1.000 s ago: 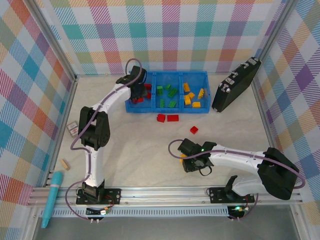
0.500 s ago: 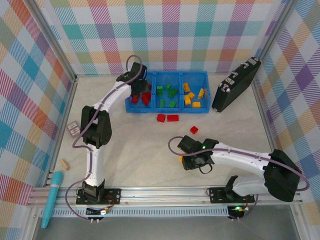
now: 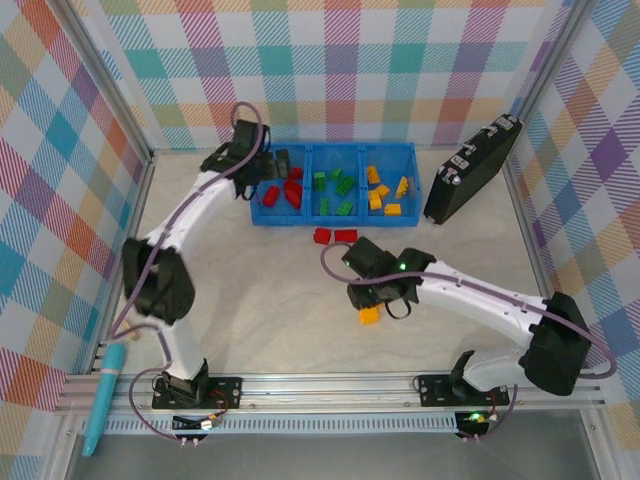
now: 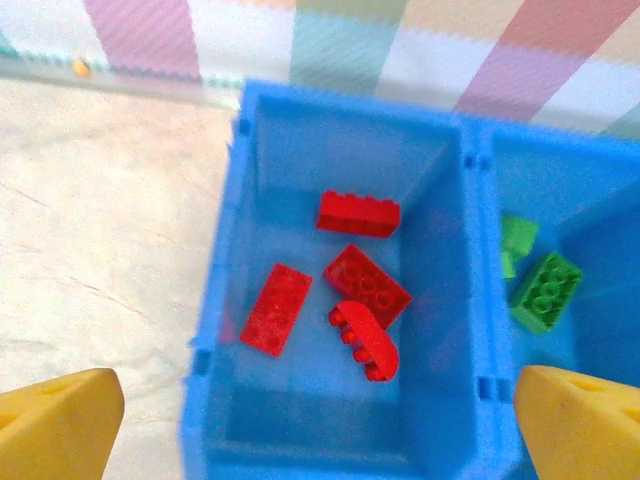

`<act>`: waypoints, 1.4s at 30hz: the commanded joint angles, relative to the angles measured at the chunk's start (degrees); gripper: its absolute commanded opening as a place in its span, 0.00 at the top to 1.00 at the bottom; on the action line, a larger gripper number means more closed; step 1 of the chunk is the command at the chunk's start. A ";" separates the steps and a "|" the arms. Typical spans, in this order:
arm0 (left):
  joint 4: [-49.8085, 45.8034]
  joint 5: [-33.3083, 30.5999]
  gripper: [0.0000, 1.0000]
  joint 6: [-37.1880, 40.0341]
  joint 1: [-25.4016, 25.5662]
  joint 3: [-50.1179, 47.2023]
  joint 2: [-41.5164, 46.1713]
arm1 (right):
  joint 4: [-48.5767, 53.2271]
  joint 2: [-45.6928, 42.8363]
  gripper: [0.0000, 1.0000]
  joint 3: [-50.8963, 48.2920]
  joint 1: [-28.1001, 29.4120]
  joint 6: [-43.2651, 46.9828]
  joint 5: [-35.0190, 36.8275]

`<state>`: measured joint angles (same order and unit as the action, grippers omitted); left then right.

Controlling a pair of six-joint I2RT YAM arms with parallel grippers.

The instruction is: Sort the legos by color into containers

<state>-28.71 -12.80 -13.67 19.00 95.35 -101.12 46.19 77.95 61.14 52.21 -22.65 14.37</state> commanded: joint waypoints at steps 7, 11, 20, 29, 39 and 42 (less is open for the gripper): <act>3.88 -6.70 0.00 11.28 -0.40 -8.36 18.76 | -7.50 11.85 0.74 18.14 -11.77 20.34 2.58; 3.04 -11.20 0.00 13.70 -0.44 -12.07 25.65 | -8.08 19.13 0.73 26.45 -14.27 26.16 3.97; 1.35 -14.61 0.00 16.75 -0.64 -18.11 35.72 | -16.09 32.68 0.72 39.25 -19.10 30.68 2.97; -3.93 -18.35 0.00 18.37 -0.65 -20.69 40.71 | -15.93 47.17 0.72 53.72 -20.39 34.28 0.65; -9.39 -17.53 0.00 17.26 -0.64 -17.60 40.63 | -17.28 53.43 0.62 56.73 -20.39 37.58 1.00; -10.89 -16.74 0.00 15.96 -0.64 -16.89 40.70 | -17.47 53.01 0.57 56.20 -20.39 37.77 1.10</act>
<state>-36.97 -29.63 3.46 18.92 76.18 -60.95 30.00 131.26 115.31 31.79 13.52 15.84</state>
